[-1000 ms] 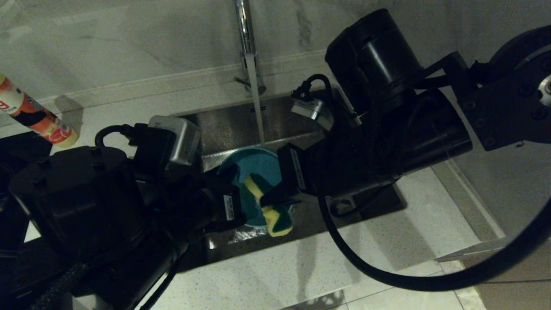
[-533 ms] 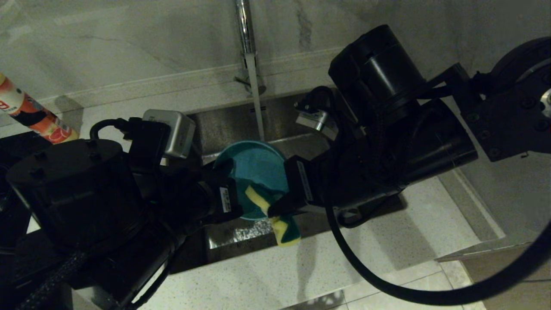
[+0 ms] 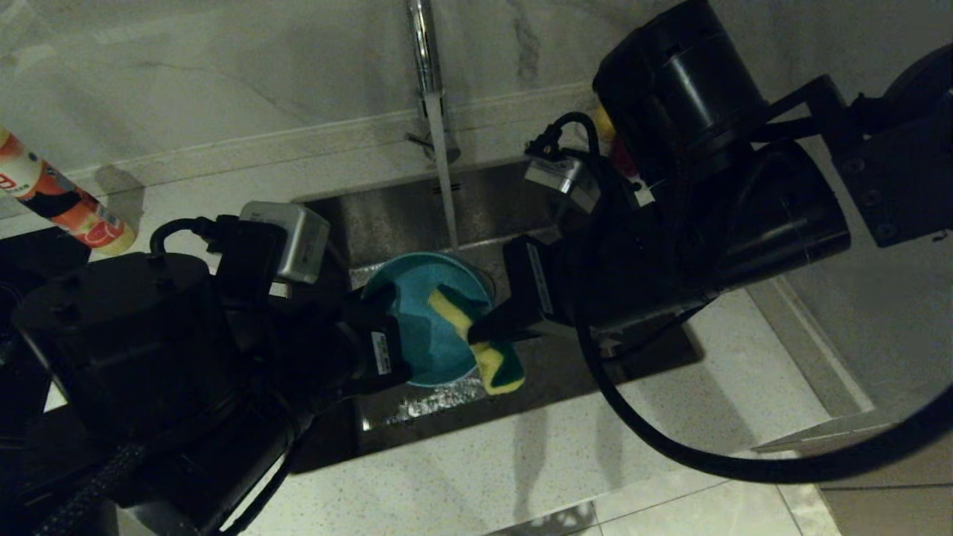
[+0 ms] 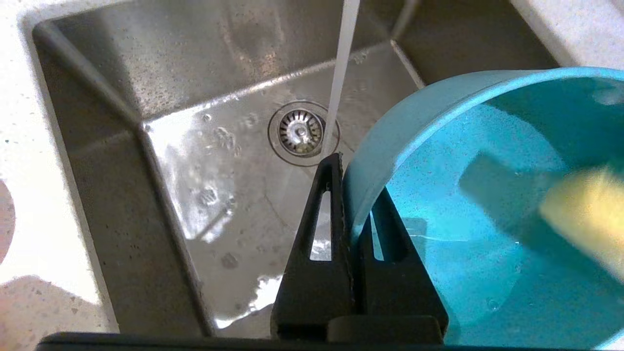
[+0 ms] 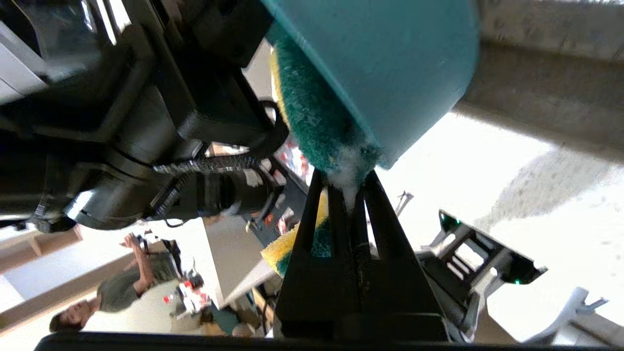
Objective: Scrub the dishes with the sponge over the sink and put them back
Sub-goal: Wipe the bowl
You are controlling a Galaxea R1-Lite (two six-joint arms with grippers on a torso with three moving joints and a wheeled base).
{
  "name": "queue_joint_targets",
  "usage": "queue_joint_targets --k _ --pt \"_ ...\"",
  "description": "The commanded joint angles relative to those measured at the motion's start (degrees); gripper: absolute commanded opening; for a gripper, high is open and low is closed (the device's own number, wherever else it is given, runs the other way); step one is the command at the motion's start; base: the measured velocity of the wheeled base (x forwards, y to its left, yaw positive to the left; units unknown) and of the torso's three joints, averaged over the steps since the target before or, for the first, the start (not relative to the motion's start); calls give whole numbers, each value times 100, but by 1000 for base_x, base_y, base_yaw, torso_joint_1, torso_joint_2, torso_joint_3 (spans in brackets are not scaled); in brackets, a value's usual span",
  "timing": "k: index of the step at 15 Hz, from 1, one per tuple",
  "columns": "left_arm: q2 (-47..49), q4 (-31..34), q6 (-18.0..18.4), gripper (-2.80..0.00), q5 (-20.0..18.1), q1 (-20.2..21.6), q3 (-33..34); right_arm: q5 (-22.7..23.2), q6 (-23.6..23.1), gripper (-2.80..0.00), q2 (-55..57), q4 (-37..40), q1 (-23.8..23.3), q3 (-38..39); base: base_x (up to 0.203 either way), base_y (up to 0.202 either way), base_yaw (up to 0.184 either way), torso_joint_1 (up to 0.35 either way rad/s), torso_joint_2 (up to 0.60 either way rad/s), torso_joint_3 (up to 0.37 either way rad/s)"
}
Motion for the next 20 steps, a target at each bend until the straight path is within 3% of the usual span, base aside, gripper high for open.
queue_joint_targets --k 1,7,16,18,20 --pt "-63 -28 -1 -280 18 6 29 14 13 -280 8 26 -14 -169 0 0 0 0 0 0" --pt "-177 -22 -38 -280 17 36 151 14 -60 -280 -87 83 74 -275 0 0 0 0 0 0" --pt "-104 58 -227 -280 0 463 392 14 -49 -280 -1201 401 54 -230 0 0 0 0 0 0" --pt "-20 219 -306 -280 0 484 336 17 -14 -280 -1412 511 -5 -144 0 0 0 0 0 0" --pt "88 836 -650 -280 -15 564 118 20 6 -280 -1689 517 -81 263 0 0 0 0 0 0"
